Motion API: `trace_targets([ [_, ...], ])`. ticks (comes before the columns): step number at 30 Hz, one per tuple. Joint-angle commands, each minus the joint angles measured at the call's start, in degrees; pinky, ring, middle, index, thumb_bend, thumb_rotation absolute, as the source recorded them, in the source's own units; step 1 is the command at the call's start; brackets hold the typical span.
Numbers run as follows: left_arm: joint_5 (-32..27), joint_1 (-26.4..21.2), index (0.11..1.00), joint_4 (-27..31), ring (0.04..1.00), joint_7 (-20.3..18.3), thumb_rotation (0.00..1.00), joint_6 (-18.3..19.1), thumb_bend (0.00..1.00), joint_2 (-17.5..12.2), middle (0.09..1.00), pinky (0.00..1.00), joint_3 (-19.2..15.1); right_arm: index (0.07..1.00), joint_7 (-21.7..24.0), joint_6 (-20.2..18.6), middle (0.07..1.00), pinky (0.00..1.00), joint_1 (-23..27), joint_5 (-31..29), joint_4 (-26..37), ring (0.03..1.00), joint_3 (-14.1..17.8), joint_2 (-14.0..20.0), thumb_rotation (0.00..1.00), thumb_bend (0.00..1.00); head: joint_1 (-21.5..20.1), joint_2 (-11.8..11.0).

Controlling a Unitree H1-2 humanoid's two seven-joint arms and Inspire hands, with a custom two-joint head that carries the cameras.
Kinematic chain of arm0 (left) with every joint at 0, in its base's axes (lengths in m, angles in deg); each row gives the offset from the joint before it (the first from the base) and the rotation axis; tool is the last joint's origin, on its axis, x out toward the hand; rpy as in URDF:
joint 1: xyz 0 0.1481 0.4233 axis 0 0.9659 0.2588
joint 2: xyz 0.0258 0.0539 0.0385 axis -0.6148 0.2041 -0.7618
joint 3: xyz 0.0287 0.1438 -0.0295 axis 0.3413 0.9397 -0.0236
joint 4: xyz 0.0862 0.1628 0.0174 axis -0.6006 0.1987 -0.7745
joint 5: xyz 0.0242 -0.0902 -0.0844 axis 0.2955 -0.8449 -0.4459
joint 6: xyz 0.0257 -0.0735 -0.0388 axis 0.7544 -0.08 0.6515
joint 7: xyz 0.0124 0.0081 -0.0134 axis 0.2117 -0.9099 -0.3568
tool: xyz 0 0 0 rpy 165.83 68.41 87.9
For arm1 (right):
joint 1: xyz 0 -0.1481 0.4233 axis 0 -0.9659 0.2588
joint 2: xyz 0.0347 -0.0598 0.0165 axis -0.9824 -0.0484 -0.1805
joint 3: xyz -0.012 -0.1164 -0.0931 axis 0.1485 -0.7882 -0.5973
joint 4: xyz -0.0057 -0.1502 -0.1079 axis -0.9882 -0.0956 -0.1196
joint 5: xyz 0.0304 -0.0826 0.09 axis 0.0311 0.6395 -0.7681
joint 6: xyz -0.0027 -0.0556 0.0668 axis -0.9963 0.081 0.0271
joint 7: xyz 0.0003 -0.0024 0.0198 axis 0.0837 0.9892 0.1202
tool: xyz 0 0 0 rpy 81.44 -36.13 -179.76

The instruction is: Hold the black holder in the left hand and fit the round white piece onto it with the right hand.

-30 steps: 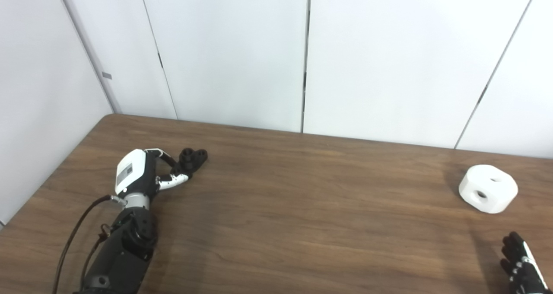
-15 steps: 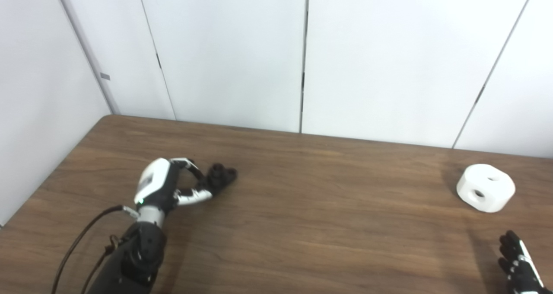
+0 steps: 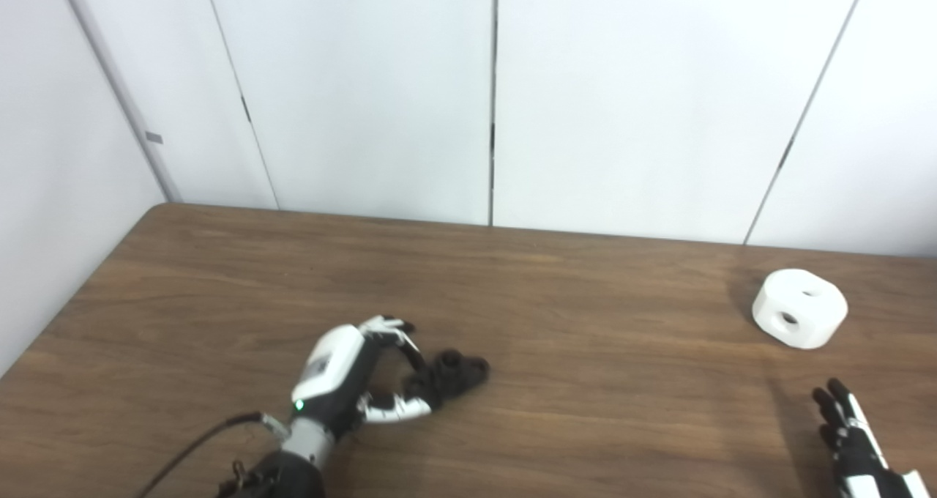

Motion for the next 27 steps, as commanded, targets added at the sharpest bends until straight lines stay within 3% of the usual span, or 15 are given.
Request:
trace_targets([
  [1, 0.6, 1.8, 0.488, 0.9, 0.918, -2.9, 0.04, -0.9, 0.52, -0.3, 0.822, 0.93, 1.7, 1.000, -0.4, -0.4, 0.974, 1.00, -2.5, 0.3, -1.8, 1.000, -1.9, -2.1, 1.00, 0.61, -0.7, 0.6],
  [4, 2.6, 3.3, 0.488, 2.9, 0.919, -4.1, 0.05, -2.0, 0.52, -0.6, 0.826, 0.99, 3.7, 0.998, -0.8, -1.2, 0.964, 1.00, -2.7, 0.6, -0.9, 0.998, -2.2, -2.6, 1.00, 0.61, -1.5, 1.2],
  [7, 4.6, 4.3, 0.487, 3.6, 0.917, -3.9, 0.05, -4.7, 0.52, -1.1, 0.823, 1.00, 5.5, 1.000, -0.6, -2.0, 0.965, 1.00, -2.9, 0.3, -0.1, 1.000, -2.5, -2.7, 1.00, 0.61, -1.9, 1.6],
  [12, 9.0, 5.8, 0.487, 5.4, 0.934, -5.4, 0.05, -6.1, 0.52, -1.7, 0.823, 1.00, 8.3, 1.000, -1.1, -3.2, 0.963, 1.00, -3.4, 0.8, 1.2, 1.000, -2.8, -3.2, 1.00, 0.63, -2.8, 2.7],
  [19, 9.9, 8.1, 0.486, 5.8, 0.943, -7.1, 0.05, -8.5, 0.52, -1.6, 0.833, 1.00, 11.8, 1.000, -1.3, -4.6, 0.965, 1.00, -3.7, 1.0, 2.7, 1.000, -3.7, -3.0, 1.00, 0.62, -4.4, 4.0],
  [27, 9.9, 9.8, 0.486, 5.1, 0.947, -6.6, 0.05, -10.3, 0.52, -1.1, 0.833, 1.00, 12.8, 0.994, -1.9, -6.2, 0.961, 1.00, -4.3, 0.0, 5.3, 1.000, -4.0, -3.1, 1.00, 0.61, -6.9, 5.3],
])
